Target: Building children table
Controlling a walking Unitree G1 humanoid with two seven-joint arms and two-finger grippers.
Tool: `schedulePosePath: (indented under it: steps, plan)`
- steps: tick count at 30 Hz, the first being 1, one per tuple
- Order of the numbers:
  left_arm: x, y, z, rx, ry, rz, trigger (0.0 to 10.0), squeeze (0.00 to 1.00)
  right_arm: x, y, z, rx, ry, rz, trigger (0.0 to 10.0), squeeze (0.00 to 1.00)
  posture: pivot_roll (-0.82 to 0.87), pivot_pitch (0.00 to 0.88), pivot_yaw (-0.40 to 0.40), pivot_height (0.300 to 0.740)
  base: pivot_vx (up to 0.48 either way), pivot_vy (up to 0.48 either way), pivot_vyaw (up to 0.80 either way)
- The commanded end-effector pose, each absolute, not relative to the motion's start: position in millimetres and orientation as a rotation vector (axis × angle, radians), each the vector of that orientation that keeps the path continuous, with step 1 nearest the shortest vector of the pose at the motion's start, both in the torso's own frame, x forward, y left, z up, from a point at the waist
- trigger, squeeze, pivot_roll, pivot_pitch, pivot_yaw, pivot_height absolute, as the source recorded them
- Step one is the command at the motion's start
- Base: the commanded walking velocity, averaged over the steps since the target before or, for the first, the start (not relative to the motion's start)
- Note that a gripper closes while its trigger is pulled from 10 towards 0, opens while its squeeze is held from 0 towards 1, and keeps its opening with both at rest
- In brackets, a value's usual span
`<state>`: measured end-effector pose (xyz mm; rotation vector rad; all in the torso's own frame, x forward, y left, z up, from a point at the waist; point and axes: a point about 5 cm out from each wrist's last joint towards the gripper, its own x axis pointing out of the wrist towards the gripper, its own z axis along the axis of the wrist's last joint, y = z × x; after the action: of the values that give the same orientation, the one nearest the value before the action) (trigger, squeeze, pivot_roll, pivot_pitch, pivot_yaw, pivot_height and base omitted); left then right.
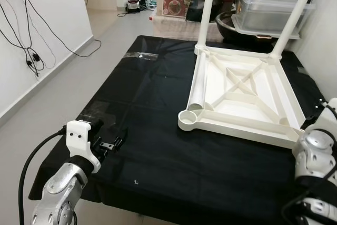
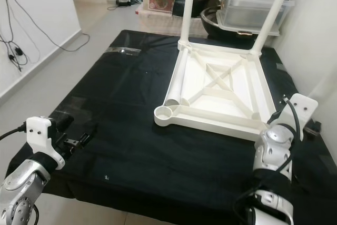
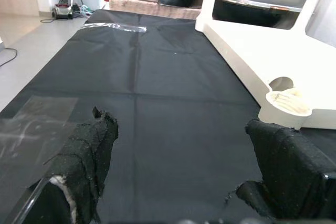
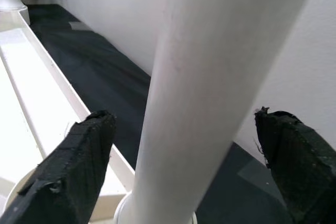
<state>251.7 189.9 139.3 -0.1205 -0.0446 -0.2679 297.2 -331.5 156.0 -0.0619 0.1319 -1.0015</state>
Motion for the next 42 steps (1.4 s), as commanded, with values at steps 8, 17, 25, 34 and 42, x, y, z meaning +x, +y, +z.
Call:
schedulePosePath:
  steps: [8, 17, 25, 34, 42]
  plan:
    - [251.0, 189.2, 137.9, -0.135, -0.046, -0.271, 10.0, 0.00, 268.1, -286.5, 165.3, -0.057, 0.100, -0.895, 10.0, 1.00, -0.03, 0.000, -0.074, 0.740, 0.000, 0.000, 0.00]
    - [252.8, 187.9, 138.1, -0.139, -0.047, -0.278, 10.0, 0.00, 276.4, -210.2, 171.7, -0.044, 0.073, -0.225, 10.0, 0.24, -0.05, 0.000, -0.066, 0.740, 0.000, 0.000, 0.00]
    - [254.8, 191.2, 136.7, -0.112, -0.033, -0.205, 10.0, 0.00, 299.3, -175.8, 148.2, -0.081, 0.322, 0.083, 10.0, 0.00, -0.01, 0.000, -0.086, 0.740, 0.000, 0.000, 0.00]
    - [255.2, 196.1, 138.2, -0.071, -0.061, -0.137, 10.0, 0.00, 321.0, -126.0, 156.8, -0.100, 0.153, 0.320, 10.0, 0.00, 0.04, 0.000, -0.081, 0.740, 0.000, 0.000, 0.00]
    - [254.9, 198.3, 138.4, -0.077, -0.063, -0.116, 10.0, 0.00, 330.0, -103.3, 152.4, -0.218, 0.101, 0.396, 10.0, 0.00, 0.06, 0.000, -0.082, 0.740, 0.000, 0.000, 0.00]
